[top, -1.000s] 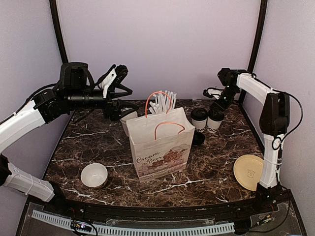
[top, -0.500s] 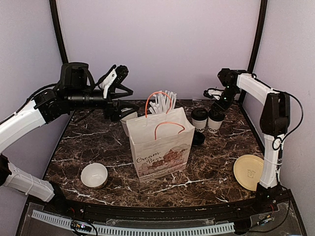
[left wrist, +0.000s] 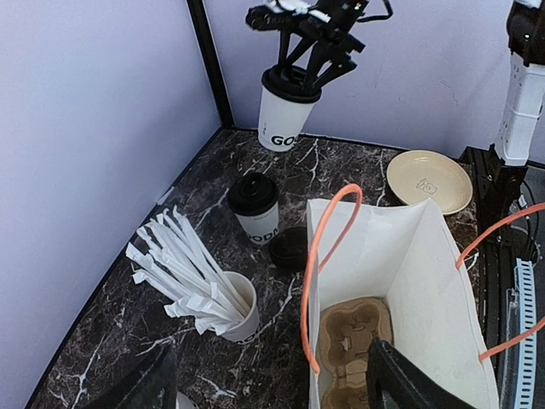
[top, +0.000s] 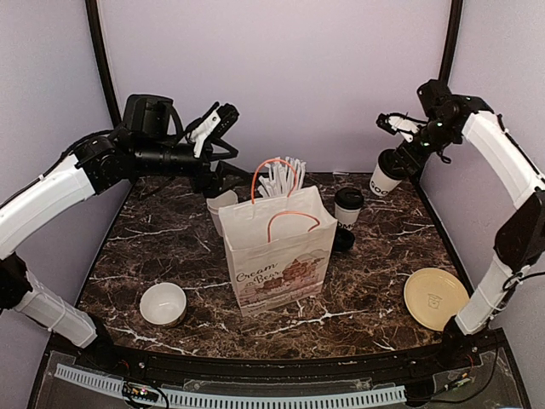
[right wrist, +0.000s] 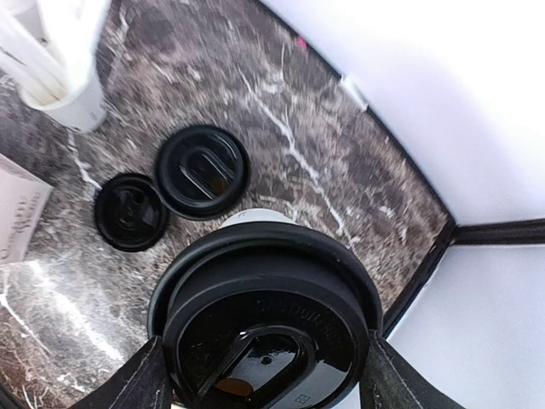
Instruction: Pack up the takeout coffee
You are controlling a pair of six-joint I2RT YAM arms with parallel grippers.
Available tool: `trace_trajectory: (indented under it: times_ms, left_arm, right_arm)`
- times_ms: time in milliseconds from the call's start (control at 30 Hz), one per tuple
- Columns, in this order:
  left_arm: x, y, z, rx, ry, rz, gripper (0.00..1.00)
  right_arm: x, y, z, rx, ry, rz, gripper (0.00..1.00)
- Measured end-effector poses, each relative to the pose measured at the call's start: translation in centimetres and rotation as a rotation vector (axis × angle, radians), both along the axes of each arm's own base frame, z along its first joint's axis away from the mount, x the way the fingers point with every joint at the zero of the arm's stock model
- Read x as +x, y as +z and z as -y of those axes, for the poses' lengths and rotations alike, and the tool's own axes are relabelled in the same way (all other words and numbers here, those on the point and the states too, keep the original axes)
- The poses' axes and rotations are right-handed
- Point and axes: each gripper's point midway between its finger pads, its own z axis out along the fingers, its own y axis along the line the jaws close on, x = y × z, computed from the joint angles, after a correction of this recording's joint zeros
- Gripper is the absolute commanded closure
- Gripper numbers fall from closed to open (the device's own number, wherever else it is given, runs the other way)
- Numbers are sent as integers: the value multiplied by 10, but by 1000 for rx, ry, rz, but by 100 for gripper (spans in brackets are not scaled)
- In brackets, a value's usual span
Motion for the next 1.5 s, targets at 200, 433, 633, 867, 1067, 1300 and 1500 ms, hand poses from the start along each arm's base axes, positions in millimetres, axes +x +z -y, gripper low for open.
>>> trace_trajectory:
  times_ms: [200, 433, 633, 867, 1067, 1300, 1500]
  left_arm:
    - [11, -13, 17, 15, -26, -47, 23]
    - [34, -28, 38, 38, -17, -96, 91]
    - [45, -22, 50, 43, -31, -83, 100]
    - [38, -20, 52, 30, -65, -112, 100]
    - [35, -19, 53, 19, -71, -129, 100]
    - [29, -3, 46, -17, -52, -130, 100]
    - [21, 15, 36, -56, -37, -111, 100]
  right_arm:
    - [-62, 57, -31, 84, 179, 141, 39]
    - [-128, 91, -88, 233, 457, 188, 38]
    - [-160, 93, -138, 286, 628, 160, 41]
    - [-179, 103, -166, 296, 721, 174, 42]
    - [-191, 128, -175, 335, 763, 224, 42]
    - [-207, 115, -210, 305, 844, 195, 44]
    - [-186, 82, -242, 195, 798, 189, 45]
